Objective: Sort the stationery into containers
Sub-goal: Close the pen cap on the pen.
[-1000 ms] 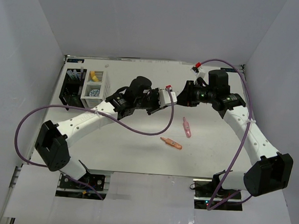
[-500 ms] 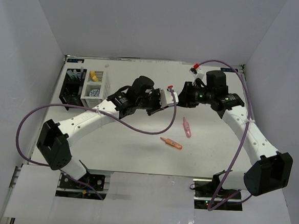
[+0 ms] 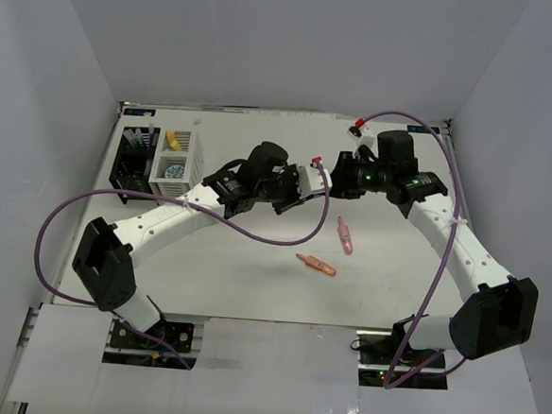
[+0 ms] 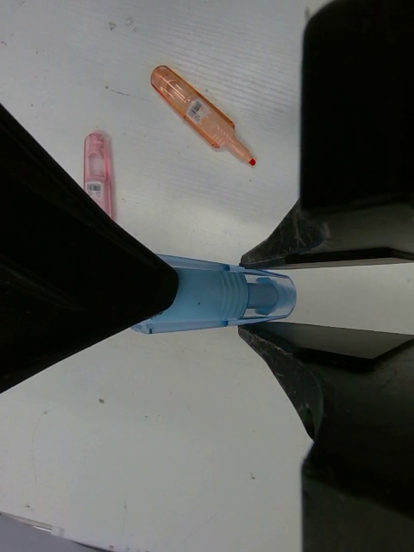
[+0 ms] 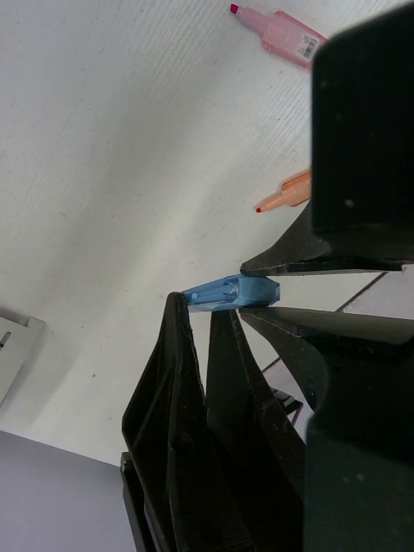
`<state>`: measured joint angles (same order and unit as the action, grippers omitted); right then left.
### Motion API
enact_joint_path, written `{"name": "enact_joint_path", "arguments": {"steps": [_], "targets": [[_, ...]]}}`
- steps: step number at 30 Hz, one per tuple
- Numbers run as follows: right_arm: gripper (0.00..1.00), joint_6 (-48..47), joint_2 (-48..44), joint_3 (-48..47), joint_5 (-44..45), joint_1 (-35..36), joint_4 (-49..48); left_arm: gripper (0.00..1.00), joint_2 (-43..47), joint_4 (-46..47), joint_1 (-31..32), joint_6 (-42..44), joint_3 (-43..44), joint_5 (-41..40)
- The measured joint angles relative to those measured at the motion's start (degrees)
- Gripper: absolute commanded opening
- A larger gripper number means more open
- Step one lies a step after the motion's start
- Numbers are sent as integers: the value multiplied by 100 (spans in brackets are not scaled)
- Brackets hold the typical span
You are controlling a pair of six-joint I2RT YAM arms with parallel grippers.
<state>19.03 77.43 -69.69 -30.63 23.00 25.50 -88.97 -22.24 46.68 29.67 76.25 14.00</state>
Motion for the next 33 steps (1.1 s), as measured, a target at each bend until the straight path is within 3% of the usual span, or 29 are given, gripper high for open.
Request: {"name": "enact_joint_path", "arguments": {"steps": [9, 13, 14, 17, 20, 25, 33], "targets": [[8, -4, 28, 0, 15, 2, -37, 0, -4, 4, 4, -59, 0, -70], [8, -42, 28, -15, 63, 17, -33, 22, -4, 52, 31, -59, -35, -157], [8, -68, 28, -28, 90, 24, -24, 38, 2, 125, 35, -61, -83, -168], [8, -136, 28, -28, 138, 42, 22, 63, 15, 387, 76, -98, -223, -221], [8, -170, 35, -28, 136, 118, 109, 76, 116, 837, 232, -166, -258, -229], [8, -236, 35, -28, 133, 90, 157, 89, 461, 1209, 332, -229, -356, -280], [8, -367, 28, -28, 127, -284, 157, 94, 610, 1351, 236, -542, -649, -404]]}}
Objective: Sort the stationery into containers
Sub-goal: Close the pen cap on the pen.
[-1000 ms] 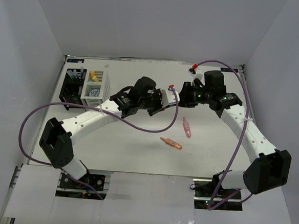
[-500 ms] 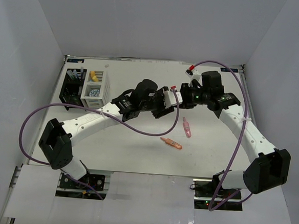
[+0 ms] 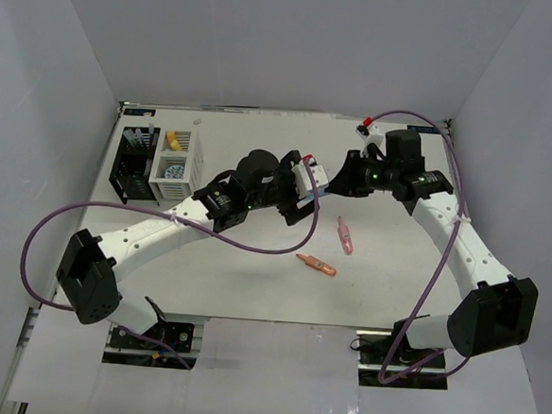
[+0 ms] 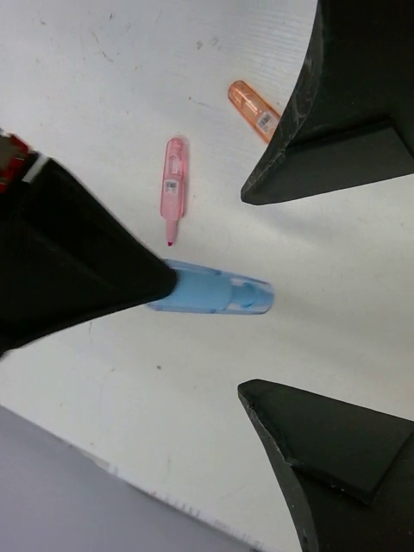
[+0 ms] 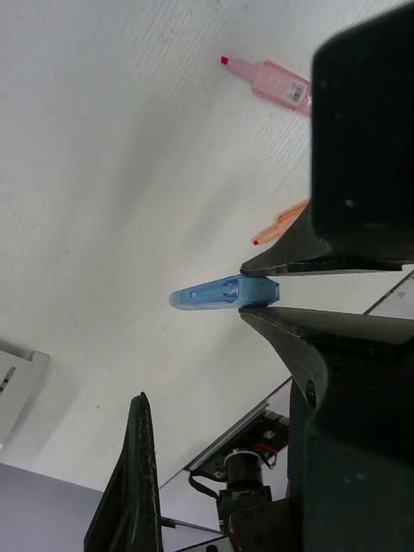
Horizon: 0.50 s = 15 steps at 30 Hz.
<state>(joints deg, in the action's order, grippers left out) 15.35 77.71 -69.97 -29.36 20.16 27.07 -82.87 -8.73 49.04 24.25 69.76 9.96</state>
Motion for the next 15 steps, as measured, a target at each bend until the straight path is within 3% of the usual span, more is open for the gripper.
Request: {"name": "enact_joint_path", "arguments": {"steps": [3, 7, 10, 15], "targets": [[8, -90, -26, -2, -92, -313, -2, 94, 79, -13, -284, -424, -249, 256], [8, -179, -120, -33, -227, -625, -20, 94, 269, 168, -1126, -1357, -573, 990], [8, -192, -260, -42, -452, -697, -245, 94, 455, 597, -1768, -2330, -763, 1598], [8, 28, -719, 107, -907, -704, -1196, 93, 586, 1580, -2159, -3698, -855, 2430]]}}
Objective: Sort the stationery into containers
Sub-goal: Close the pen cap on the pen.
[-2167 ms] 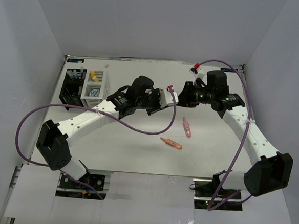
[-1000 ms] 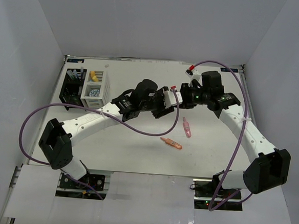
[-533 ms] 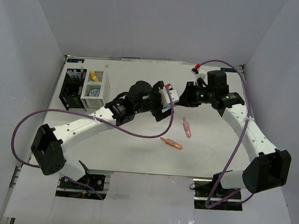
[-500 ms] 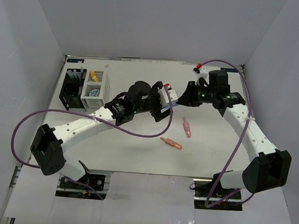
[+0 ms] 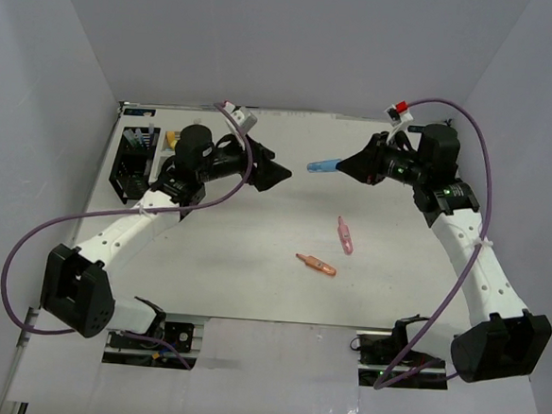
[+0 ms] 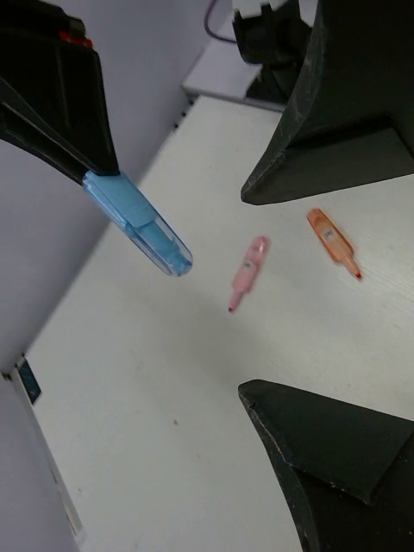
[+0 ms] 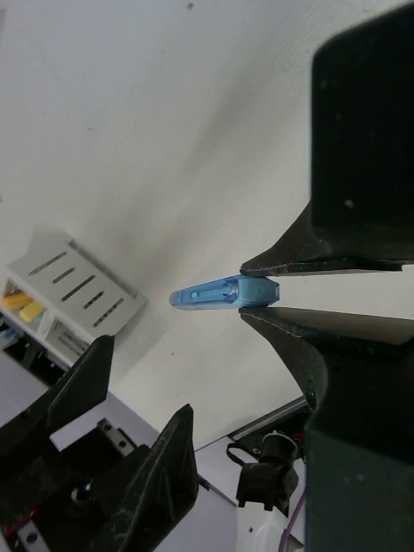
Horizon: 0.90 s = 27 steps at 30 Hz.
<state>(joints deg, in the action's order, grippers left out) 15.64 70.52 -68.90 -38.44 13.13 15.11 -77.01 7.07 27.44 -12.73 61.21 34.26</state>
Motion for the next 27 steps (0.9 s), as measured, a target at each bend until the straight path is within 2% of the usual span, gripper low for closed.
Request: {"name": "enact_joint_path", "arguments": {"steps": [5, 11, 16, 27], "targets": [[8, 304, -306, 216, -450, 0, -994, 91, -13, 1019, -173, -1104, -118, 741], [8, 686, -302, 341, -933, 0, -1917, 84, -70, 1818, -262, -1899, -168, 1384], [8, 1038, -299, 560, -1261, 0, -2568, 80, -203, 2227, -264, -2304, -157, 1751], [8, 1694, -254, 699, -1665, 0, -3578, 69, -533, 2638, -262, -2787, -17, 1891]]}}
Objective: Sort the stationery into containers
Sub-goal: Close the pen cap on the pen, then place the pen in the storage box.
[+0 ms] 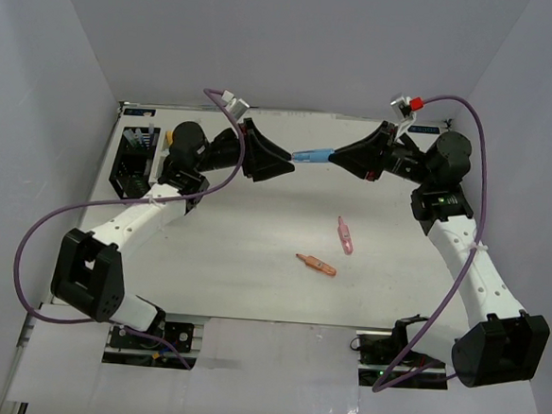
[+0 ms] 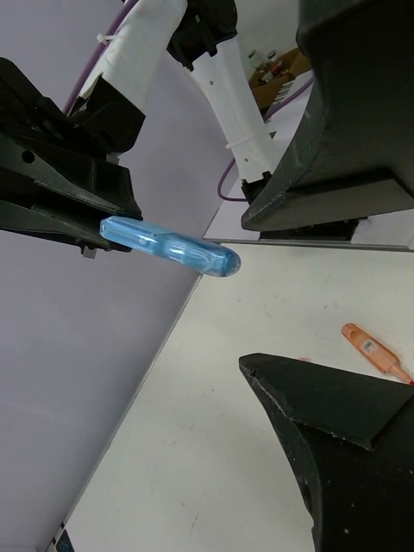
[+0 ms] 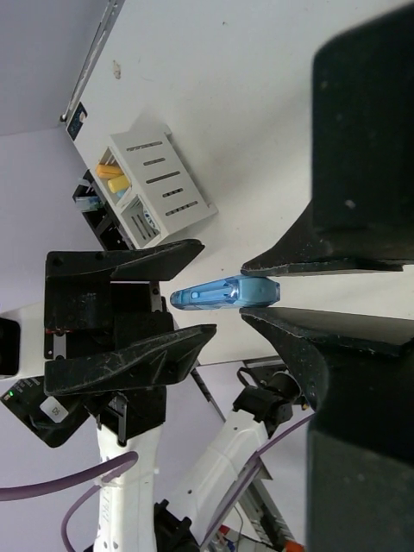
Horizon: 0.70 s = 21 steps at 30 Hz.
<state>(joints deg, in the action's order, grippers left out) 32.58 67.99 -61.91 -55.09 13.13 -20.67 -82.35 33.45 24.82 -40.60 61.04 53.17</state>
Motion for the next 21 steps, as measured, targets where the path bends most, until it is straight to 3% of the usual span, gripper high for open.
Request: {"name": "enact_joint_path", "arguments": {"steps": [17, 21], "targets": [[8, 181, 76, 225, -120, 0, -354, 47, -328, 442, 260, -363, 358, 2], [8, 179, 76, 245, -120, 0, -365, 35, -350, 393, 280, -358, 358, 4]]}}
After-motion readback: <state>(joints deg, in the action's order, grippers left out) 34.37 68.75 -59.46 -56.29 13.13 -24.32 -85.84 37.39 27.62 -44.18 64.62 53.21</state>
